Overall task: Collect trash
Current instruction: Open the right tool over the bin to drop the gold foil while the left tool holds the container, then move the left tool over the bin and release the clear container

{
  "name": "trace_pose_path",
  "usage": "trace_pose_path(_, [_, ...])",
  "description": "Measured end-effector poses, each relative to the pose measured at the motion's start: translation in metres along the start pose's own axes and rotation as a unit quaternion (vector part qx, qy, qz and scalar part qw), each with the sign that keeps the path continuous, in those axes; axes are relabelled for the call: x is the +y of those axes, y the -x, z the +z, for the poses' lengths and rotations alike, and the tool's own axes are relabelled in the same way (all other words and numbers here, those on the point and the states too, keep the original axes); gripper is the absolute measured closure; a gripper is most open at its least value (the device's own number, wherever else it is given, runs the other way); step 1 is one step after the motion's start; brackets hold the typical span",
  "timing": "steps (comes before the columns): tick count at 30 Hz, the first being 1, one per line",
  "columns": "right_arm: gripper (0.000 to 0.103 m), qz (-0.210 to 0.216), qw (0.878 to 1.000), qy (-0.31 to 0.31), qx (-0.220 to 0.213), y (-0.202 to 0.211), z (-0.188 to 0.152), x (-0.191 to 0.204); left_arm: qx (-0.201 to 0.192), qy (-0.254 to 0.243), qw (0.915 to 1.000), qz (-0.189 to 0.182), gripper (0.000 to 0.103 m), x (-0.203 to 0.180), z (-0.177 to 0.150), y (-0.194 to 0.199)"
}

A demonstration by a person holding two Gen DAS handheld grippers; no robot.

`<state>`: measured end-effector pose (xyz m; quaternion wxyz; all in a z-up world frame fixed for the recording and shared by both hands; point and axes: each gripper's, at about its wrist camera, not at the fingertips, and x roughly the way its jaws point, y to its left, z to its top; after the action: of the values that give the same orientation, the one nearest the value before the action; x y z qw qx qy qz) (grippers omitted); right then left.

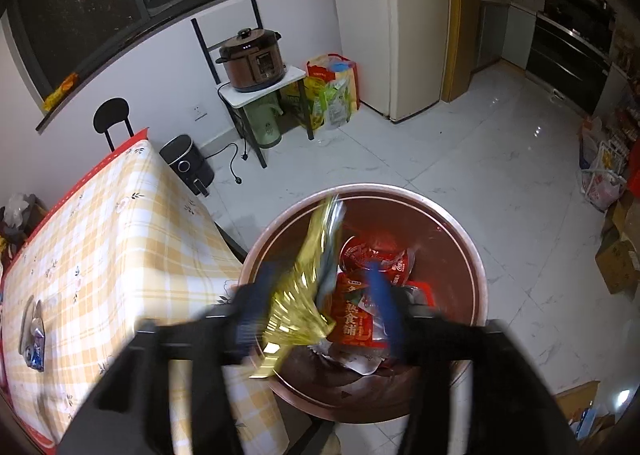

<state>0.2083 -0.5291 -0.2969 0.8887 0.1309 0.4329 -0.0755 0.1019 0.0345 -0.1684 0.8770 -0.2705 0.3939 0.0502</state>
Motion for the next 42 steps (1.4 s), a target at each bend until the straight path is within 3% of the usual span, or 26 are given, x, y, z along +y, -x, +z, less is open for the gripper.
trace_pose_path(4, [0.027,-0.004,1.000,-0.017,-0.002,0.003,-0.004,-0.003,0.006,-0.006,0.9999,-0.006,0.088,-0.006,-0.001,-0.003])
trace_pose_path(6, [0.014,-0.005,1.000,-0.024,-0.006,0.008,-0.005,-0.004,0.008,-0.010,0.9999,-0.009,0.088,-0.010,-0.002,-0.005])
trace_pose_path(9, [0.005,-0.002,1.000,-0.028,-0.013,0.016,-0.005,-0.006,0.015,-0.019,0.9995,-0.018,0.088,-0.019,-0.003,-0.011])
trace_pose_path(21, [0.005,0.024,0.998,-0.040,-0.032,0.056,0.000,0.001,0.064,-0.088,0.9901,-0.088,0.088,-0.104,-0.018,-0.056])
trace_pose_path(28, [0.005,0.044,0.998,-0.028,-0.042,0.082,0.003,-0.004,0.099,-0.148,0.9738,-0.142,0.088,-0.189,-0.046,-0.100])
trace_pose_path(36, [0.005,0.036,0.996,-0.051,-0.061,0.106,0.001,-0.040,0.172,-0.207,0.9431,-0.195,0.088,-0.304,-0.105,-0.169])
trace_pose_path(37, [0.005,0.032,0.996,-0.056,-0.063,0.109,0.000,-0.047,0.185,-0.213,0.9355,-0.212,0.088,-0.321,-0.114,-0.179])
trace_pose_path(39, [0.005,0.025,0.996,-0.062,-0.064,0.111,-0.001,-0.057,0.202,-0.232,0.9189,-0.247,0.082,-0.348,-0.128,-0.192])
trace_pose_path(40, [0.005,0.020,0.996,-0.066,-0.063,0.111,-0.001,-0.062,0.201,-0.243,0.9164,-0.247,0.075,-0.356,-0.133,-0.195])
trace_pose_path(41, [0.005,0.017,0.996,-0.068,-0.062,0.112,-0.002,-0.066,0.198,-0.256,0.9154,-0.240,0.049,-0.367,-0.138,-0.199])
trace_pose_path(42, [0.005,0.013,0.996,-0.070,-0.061,0.112,-0.002,-0.069,0.194,-0.257,0.9164,-0.238,0.041,-0.372,-0.139,-0.202])
